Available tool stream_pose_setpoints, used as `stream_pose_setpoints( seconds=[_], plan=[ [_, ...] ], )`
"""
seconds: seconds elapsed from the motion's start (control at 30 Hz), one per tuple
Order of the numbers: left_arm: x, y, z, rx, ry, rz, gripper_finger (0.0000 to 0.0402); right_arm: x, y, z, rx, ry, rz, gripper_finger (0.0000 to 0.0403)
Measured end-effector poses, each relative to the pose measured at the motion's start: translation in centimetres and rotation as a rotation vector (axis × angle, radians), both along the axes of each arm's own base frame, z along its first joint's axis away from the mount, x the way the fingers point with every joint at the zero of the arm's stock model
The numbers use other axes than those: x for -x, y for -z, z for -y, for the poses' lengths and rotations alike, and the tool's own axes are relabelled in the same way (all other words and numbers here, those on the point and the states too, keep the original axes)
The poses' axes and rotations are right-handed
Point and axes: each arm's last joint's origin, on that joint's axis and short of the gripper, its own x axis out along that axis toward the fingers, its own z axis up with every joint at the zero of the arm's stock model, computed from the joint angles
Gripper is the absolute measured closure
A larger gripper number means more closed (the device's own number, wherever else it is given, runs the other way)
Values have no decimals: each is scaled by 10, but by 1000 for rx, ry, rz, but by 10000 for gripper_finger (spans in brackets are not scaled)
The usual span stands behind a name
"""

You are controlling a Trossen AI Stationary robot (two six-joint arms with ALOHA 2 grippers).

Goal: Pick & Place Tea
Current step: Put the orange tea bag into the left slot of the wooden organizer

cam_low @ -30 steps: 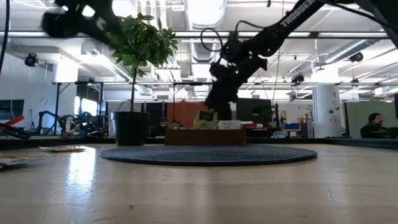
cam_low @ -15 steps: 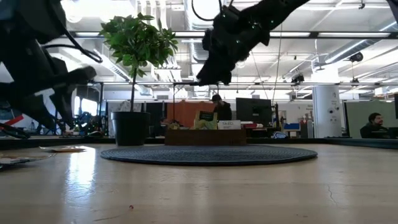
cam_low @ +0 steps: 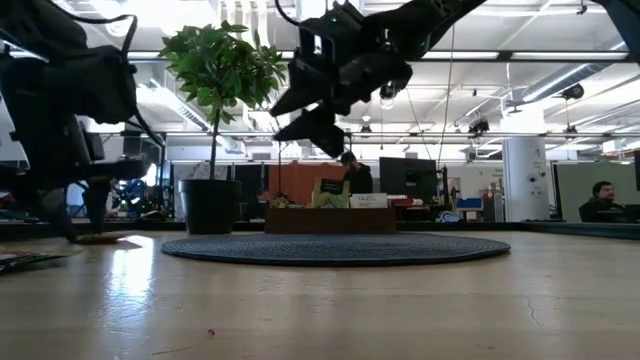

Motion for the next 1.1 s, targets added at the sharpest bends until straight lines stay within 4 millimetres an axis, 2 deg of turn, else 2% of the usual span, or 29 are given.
stream_pose_setpoints(
  seconds=[0.17, 0.3, 0.57, 0.67, 0.83, 1.1],
  plan=[
    [0, 5, -4, -48, -17, 40, 280, -14, 8, -11, -38, 6, 47, 237],
    [-7, 2, -4, -83, 28, 74, 280, -23, 22, -12, -43, 36, 44, 237],
    [-20, 3, -4, -116, 112, 182, 280, -55, 74, 9, -238, 188, -40, 237],
    [-22, 10, -3, -116, 109, 241, 280, -73, 84, 12, -270, 176, -38, 237],
    [-22, 16, -3, -107, 81, 275, 280, -93, 81, 14, -265, 168, -3, 237],
    [-18, 21, -3, -93, 58, 287, 280, -94, 79, 19, -201, 232, -108, 236]
  ],
)
